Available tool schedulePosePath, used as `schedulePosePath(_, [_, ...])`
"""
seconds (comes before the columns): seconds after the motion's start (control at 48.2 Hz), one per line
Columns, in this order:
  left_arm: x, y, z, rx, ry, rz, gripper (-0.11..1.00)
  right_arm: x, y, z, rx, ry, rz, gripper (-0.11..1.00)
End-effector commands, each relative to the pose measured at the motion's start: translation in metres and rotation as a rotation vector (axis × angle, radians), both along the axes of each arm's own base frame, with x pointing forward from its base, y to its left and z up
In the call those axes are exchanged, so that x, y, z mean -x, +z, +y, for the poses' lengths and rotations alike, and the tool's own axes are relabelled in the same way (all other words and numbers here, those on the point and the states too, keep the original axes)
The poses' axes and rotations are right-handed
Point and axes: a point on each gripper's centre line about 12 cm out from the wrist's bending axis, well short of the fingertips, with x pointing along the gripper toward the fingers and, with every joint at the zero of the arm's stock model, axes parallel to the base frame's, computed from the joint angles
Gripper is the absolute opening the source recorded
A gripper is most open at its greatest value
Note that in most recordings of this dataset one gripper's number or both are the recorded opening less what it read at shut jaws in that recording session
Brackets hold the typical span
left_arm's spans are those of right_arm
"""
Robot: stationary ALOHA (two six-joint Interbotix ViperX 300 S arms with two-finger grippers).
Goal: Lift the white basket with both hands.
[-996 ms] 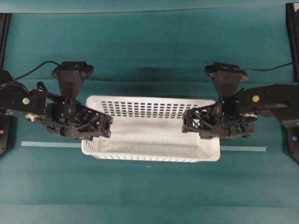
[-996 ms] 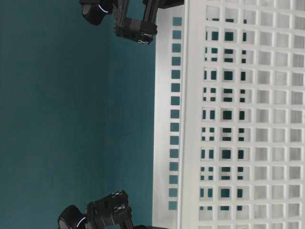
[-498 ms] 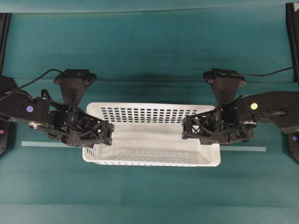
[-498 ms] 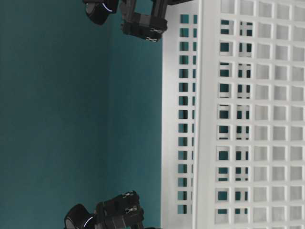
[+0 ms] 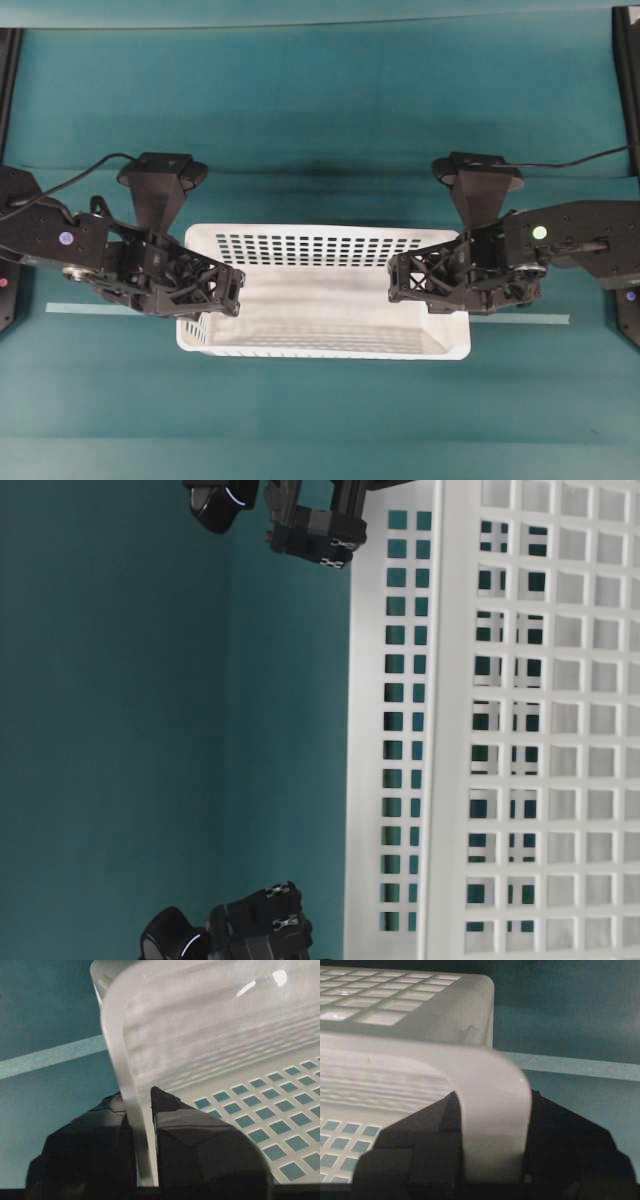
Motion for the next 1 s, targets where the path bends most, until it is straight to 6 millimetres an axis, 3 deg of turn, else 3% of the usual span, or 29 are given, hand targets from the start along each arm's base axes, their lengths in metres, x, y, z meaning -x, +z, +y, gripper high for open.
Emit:
schedulePosePath(0.0, [-0.006,0.010,-0.003,-0.003,-0.014,-0.042,0.01,-0.003,-0.002,0.007,0.012,0.042,-0.010,0.15])
schedulePosePath(0.539, [0.012,-0.015,-0.004,0.008,0.014,0.034,0.01,-0.003,-0.012,0.007,0.013,0.042,0.007,0.15])
schedulePosePath(0.975, [0.010,-0.016,-0.004,0.006,0.004,-0.009,0.01,-0.003,-0.015,0.008,0.013,0.045,-0.018,0.15])
